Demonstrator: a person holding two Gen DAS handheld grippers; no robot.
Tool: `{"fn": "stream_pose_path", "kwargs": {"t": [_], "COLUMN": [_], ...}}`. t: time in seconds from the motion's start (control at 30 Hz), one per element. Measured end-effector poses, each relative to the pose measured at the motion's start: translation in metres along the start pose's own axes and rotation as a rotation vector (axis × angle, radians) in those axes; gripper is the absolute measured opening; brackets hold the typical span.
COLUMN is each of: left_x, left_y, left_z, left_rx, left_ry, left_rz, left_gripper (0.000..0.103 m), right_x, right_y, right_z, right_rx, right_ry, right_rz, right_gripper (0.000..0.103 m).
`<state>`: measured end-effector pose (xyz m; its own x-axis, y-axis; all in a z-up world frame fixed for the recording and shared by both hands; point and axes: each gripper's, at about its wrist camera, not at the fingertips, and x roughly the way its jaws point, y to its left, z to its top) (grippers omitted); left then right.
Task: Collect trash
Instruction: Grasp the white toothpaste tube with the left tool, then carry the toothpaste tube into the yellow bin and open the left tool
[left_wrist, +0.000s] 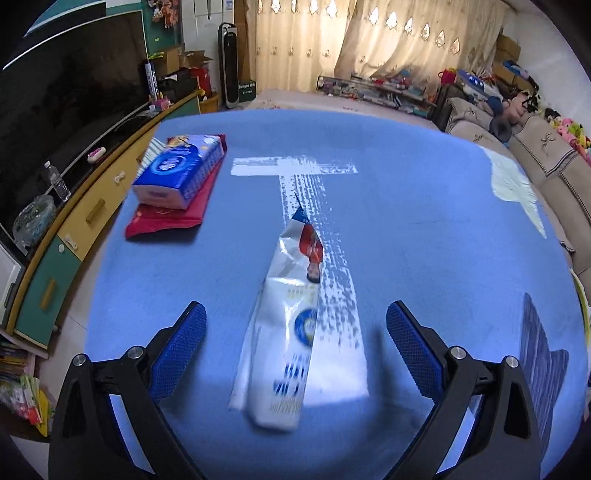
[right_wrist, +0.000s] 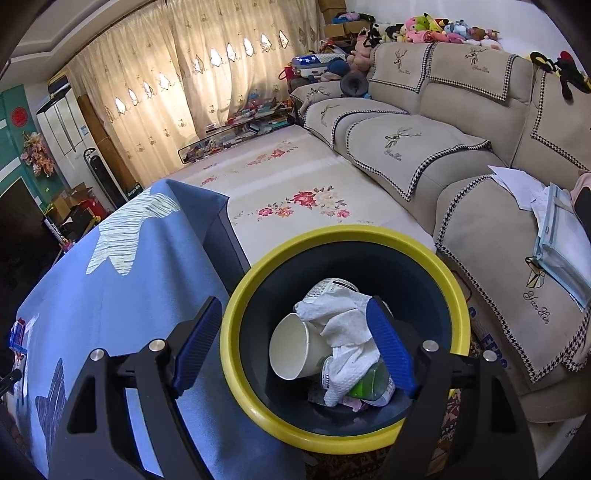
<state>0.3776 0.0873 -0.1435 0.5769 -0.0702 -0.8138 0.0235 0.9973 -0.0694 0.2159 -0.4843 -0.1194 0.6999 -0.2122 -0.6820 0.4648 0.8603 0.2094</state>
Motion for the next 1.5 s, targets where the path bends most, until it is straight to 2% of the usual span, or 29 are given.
{"fn": "stream_pose_path", "kwargs": {"t": [0.13, 0.3, 0.37, 0.4, 0.47, 0.57, 0.83, 1.03, 1.23, 1.5], "left_x": [0.010, 0.015, 0.014, 0.014, 0.012, 0.010, -0.011, -0.053, -0.087, -0.115], "left_y": [-0.005, -0.009, -0.010, -0.010, -0.010, -0.008, -0.023, -0.071, -0.146, -0.281], "left_z": [0.008, 0.014, 0.014, 0.015, 0.015, 0.012, -0.005, -0.018, -0.020, -0.020], "left_rx": [0.011, 0.019, 0.021, 0.020, 0.015, 0.012, 0.030, 0.107, 0.220, 0.429], "left_ry": [-0.006, -0.012, -0.020, -0.022, -0.026, -0.034, -0.034, -0.080, -0.109, -0.111], "left_rz": [0.022, 0.064, 0.074, 0.074, 0.077, 0.078, 0.042, -0.038, -0.155, -0.322], "left_gripper": [0.089, 0.073, 0.061, 0.058, 0.043, 0.033, 0.028, 0.028, 0.028, 0.028], "right_x": [0.002, 0.006, 0.006, 0.006, 0.005, 0.003, -0.005, -0.013, -0.022, -0.046], "right_y": [-0.002, -0.004, -0.005, -0.005, -0.005, -0.008, -0.023, -0.036, -0.053, -0.086], "right_z": [0.000, -0.002, -0.002, -0.002, -0.003, -0.002, -0.003, -0.006, -0.012, -0.026], "right_rx": [0.003, 0.008, 0.010, 0.012, 0.014, 0.017, 0.042, 0.057, 0.071, 0.058], "right_ry": [0.005, 0.014, 0.016, 0.016, 0.016, 0.010, 0.000, -0.011, -0.011, -0.013], "right_rz": [-0.002, 0.000, 0.004, 0.007, 0.012, 0.022, 0.033, 0.043, 0.050, 0.041], "right_gripper": [0.076, 0.076, 0.076, 0.076, 0.076, 0.076, 0.076, 0.076, 0.076, 0.076]}}
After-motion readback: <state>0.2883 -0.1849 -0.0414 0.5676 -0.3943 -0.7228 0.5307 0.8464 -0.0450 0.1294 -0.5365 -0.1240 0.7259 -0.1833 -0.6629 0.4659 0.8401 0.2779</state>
